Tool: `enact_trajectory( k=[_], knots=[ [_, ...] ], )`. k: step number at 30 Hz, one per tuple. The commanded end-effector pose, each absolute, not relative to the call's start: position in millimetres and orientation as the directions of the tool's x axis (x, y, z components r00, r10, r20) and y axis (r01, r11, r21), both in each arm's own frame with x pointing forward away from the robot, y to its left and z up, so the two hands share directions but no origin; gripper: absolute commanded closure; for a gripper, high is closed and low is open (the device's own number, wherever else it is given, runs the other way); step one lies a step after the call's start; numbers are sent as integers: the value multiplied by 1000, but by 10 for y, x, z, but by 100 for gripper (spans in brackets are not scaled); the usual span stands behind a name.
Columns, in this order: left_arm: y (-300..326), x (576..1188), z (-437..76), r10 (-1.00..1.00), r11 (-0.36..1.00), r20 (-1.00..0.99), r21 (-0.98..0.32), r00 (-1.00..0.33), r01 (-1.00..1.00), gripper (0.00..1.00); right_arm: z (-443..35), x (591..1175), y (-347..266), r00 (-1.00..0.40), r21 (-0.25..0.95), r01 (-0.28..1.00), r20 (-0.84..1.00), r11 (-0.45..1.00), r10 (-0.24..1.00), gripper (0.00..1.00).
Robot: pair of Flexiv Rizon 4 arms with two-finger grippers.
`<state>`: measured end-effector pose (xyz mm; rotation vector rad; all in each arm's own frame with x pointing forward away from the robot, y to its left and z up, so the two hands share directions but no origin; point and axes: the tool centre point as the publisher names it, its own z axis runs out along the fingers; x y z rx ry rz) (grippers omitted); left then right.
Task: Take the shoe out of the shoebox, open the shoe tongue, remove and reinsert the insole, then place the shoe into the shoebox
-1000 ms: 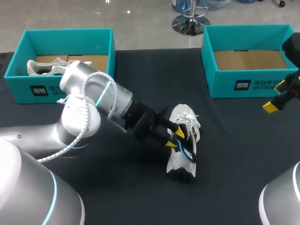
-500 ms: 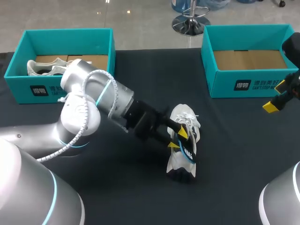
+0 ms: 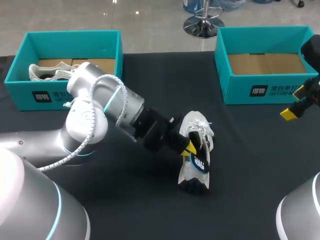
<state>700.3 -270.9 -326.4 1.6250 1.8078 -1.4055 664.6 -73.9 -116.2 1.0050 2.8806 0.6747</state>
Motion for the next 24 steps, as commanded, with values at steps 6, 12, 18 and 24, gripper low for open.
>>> enact_trajectory(
  k=[6,12,18,24],
  knots=[
    [-2678,7092,-3317,581,-164,-781,-387,-228,907,100,-1160,6677,-734,-793,398,590,126,702,595,0],
    [-2652,7167,-3406,590,-156,-780,-364,-209,918,100,-1160,6677,-734,-793,398,590,126,702,595,0],
    [-2632,7152,-3437,596,-157,-778,-354,-197,922,100,-1160,6677,-734,-793,398,590,126,702,595,0],
    [-2624,7111,-3378,595,-166,-780,-354,-192,921,55,-1160,6677,-734,-793,398,590,126,702,595,0]
  ],
)
